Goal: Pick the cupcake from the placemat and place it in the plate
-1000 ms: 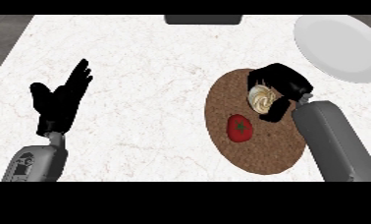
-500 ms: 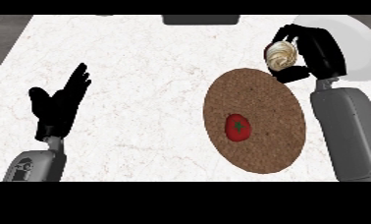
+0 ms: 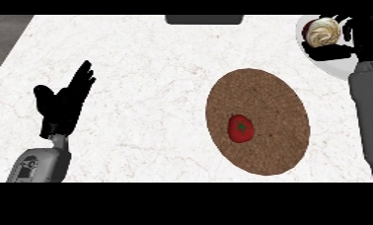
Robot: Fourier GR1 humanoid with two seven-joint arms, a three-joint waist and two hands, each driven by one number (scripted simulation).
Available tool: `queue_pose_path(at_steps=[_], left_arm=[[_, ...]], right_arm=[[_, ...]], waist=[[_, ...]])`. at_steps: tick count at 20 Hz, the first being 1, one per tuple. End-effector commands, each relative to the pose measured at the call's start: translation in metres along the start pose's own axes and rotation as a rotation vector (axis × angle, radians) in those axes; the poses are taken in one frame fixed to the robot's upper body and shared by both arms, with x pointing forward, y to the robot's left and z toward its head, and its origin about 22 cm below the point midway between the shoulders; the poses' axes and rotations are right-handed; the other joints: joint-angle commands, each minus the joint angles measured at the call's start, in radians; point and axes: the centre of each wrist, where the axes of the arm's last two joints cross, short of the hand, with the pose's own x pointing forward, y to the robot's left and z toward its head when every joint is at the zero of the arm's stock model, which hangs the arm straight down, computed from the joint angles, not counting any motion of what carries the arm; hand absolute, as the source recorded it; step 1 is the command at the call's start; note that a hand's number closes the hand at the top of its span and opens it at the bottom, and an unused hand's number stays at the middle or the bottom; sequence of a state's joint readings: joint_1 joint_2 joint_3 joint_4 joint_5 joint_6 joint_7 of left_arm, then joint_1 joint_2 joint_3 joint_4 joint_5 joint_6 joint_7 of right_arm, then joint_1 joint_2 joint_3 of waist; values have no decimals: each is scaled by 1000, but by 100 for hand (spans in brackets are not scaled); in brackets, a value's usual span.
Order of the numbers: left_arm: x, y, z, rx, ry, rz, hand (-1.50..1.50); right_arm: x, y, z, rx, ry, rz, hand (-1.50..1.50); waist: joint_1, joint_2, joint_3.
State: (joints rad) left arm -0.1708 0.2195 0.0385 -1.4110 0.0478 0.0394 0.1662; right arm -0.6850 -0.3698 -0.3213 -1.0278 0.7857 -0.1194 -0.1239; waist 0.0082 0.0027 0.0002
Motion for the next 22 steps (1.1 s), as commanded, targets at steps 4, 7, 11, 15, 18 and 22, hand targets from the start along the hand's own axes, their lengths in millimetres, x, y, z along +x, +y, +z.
queue_pose_path(at_steps=[4,7,11,15,18,22], left_arm=[[2,1,-5,-28,-10,11,0],[17,13,-13,-37,-18,-3,0],[11,-17,-5,-48,-8,5,0],[19,10,-9,-35,-43,-5,0],[17,-6,-11,-57,-29,6,0],[16,-8,-9,-45,-39,-5,0]], right_arm=[[-58,-49,-23,-63,141,10,150],[-83,-45,-15,-73,139,21,150],[-105,-52,-7,-31,170,89,150],[-118,-52,2,104,194,183,150],[-127,-65,4,171,327,-30,150],[-138,-55,18,248,223,-20,-150]], waist=[[19,9,1],[25,12,2],[39,16,3],[53,22,3],[56,28,5],[59,27,6]])
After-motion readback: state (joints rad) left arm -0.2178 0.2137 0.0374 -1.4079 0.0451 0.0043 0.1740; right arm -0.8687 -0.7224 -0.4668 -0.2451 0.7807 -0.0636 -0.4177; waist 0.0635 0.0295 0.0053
